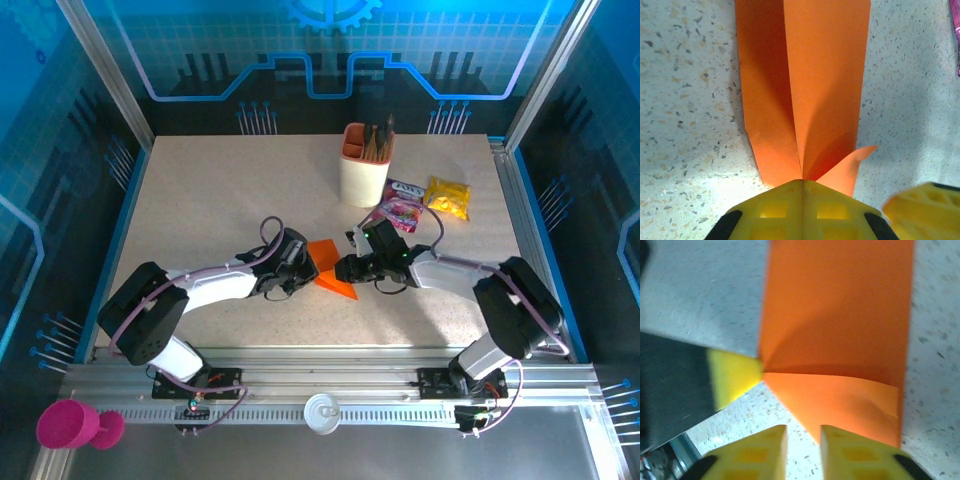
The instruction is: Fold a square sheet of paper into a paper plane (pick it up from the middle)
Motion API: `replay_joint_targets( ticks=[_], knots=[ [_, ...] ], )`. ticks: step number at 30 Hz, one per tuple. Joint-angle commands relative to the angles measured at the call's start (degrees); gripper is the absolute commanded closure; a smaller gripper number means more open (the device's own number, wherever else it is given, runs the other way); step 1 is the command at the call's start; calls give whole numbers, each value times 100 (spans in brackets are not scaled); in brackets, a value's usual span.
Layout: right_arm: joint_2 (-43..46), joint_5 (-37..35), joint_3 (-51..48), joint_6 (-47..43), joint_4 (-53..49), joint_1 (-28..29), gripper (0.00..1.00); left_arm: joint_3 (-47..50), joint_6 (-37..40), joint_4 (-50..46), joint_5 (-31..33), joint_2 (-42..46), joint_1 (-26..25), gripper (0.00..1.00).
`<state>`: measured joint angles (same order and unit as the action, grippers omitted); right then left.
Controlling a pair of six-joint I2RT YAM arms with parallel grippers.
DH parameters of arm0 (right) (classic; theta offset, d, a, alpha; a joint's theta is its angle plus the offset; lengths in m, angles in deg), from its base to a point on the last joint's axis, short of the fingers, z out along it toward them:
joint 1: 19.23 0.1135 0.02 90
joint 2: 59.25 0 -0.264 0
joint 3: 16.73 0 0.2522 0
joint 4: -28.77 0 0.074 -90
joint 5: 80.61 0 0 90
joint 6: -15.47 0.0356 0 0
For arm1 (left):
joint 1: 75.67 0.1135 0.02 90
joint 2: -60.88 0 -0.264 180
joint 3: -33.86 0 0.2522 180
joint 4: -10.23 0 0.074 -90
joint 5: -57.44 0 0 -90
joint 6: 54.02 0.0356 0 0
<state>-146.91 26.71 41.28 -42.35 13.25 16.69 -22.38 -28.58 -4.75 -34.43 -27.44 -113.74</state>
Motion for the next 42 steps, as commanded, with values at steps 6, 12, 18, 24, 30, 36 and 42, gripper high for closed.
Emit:
replay_joint_targets(
  ticks=[6, 12, 18, 24, 30, 36, 42],
  knots=[
    [146, -1660, -70, -1121, -579, 868, 53, 25, -387, -227, 50, 391, -52, 100],
    [110, -2471, 37, -1272, -527, 1274, 50, 12, -441, -349, 49, 490, -61, 100],
    [-299, -2759, 297, -1322, -558, 1467, 50, 29, -531, -292, 8, 495, -61, 100],
    [-633, -2995, 383, -1294, -588, 1585, 53, 20, -547, -333, 30, 494, -61, 100],
    [-554, -3038, 269, -1277, -597, 1586, 64, 29, -531, -371, 64, 492, -61, 100],
    [-480, -2998, 174, -1215, -619, 1585, 76, 19, -513, -413, 90, 465, -61, 100],
    [-408, -2897, 51, -1084, -578, 1600, 78, 7, -492, -462, 129, 463, -61, 100]
  ],
)
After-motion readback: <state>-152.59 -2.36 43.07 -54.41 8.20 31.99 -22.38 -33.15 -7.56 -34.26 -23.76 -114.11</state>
